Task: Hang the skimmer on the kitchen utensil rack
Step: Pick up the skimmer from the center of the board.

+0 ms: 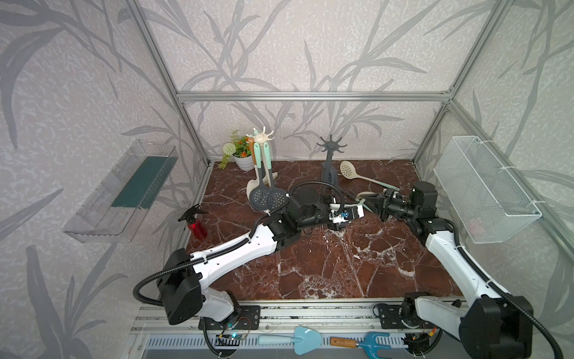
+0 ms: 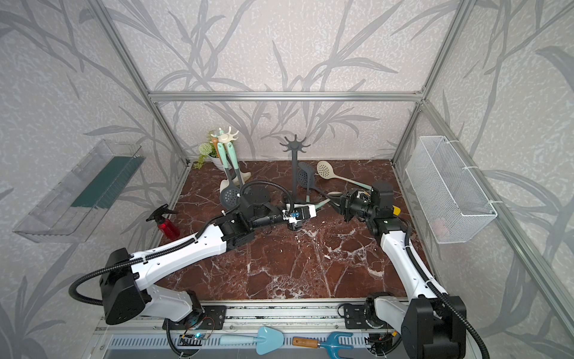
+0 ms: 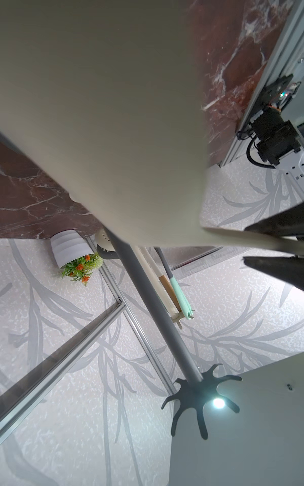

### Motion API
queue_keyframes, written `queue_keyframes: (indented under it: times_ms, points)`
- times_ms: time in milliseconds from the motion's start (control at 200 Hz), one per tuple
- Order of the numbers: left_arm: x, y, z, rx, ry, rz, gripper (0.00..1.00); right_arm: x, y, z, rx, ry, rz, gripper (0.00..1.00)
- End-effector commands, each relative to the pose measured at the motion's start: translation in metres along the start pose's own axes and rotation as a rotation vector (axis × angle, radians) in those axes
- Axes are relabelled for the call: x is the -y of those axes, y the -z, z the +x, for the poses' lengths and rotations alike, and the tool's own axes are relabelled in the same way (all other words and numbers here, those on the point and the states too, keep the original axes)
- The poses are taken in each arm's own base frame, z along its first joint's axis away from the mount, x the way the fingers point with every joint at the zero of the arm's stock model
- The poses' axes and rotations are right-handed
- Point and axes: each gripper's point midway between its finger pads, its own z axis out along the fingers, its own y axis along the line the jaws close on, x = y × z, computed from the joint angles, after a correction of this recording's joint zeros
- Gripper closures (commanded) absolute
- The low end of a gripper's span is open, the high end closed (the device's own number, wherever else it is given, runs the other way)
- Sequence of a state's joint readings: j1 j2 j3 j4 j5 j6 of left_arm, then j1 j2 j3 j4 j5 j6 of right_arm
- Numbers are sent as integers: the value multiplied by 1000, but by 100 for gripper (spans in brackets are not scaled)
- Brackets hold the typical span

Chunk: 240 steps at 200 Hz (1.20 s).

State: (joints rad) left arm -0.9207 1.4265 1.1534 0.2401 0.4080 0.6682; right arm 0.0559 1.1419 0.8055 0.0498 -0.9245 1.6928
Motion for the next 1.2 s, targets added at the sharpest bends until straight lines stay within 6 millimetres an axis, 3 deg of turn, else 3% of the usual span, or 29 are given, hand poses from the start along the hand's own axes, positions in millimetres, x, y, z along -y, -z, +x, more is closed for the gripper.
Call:
queue_keyframes:
  times_ms: [0, 135, 290, 470, 595, 890, 1195]
  points:
    - [-11, 4, -27, 45, 50, 1, 100, -12, 2, 13, -38, 159, -31, 73]
    - [-22, 10, -24, -19, 165, -33, 100, -20, 14, 19, 35, 388, -14, 64]
    - [-41, 24, -17, -86, 375, -126, 100, -35, 37, 30, 200, 892, 10, 62]
    - [-49, 36, -1, -159, 572, -173, 100, -34, 42, 53, 218, 1168, -45, 60]
    - [-53, 42, 2, -170, 645, -210, 100, -27, 34, 64, 201, 1345, -75, 60]
    - [-63, 61, 2, -217, 875, -224, 100, -10, 6, 88, 352, 1902, -42, 59]
    - [-58, 67, 21, -276, 998, -234, 100, -9, -30, 93, 374, 2067, -27, 58]
